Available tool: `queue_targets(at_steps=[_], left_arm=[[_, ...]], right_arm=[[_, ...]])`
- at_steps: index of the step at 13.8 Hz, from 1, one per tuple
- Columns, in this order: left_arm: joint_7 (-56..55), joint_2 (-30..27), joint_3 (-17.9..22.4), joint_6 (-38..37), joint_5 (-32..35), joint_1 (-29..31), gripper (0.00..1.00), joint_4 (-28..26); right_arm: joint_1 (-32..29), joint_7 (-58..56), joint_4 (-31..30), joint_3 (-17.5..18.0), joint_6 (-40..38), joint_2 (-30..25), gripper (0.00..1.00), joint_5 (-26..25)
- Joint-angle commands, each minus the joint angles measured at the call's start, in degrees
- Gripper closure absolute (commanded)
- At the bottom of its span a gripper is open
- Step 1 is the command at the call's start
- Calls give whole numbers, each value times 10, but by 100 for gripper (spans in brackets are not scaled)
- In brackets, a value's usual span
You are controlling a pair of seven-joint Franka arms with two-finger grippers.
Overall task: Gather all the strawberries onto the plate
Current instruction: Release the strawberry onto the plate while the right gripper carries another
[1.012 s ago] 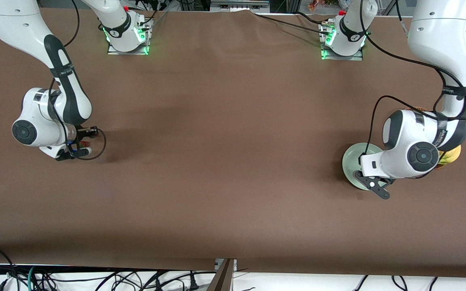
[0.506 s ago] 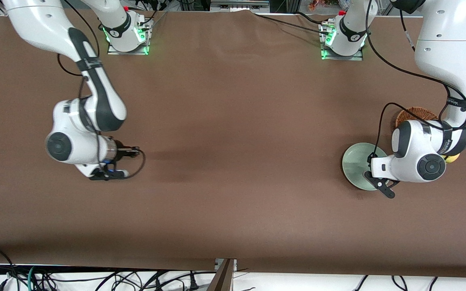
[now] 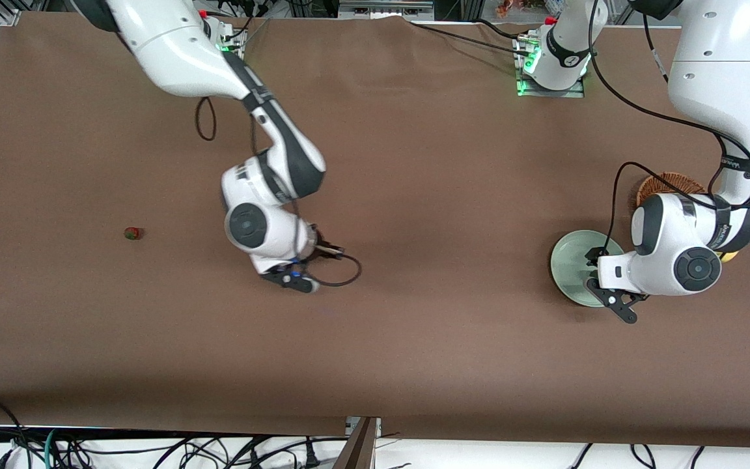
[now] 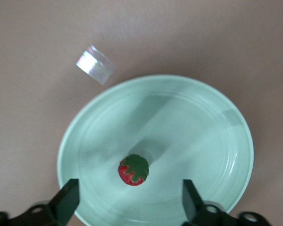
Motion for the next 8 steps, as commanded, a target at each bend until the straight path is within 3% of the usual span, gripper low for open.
queue_targets(at_steps=[1,3,8], left_arm=[[-5,-42,-9,-22,5,-13,0,2],[-58,-49,-14,-44,4,-16,0,3],[-218,-59,-71,-75,-17,-16,0,-2]], right_arm=[[63,78,38,-7,78,44,77,15],[102,123,39,-7,133,56,77,15],[164,211,51,-7,237,93,75,15]])
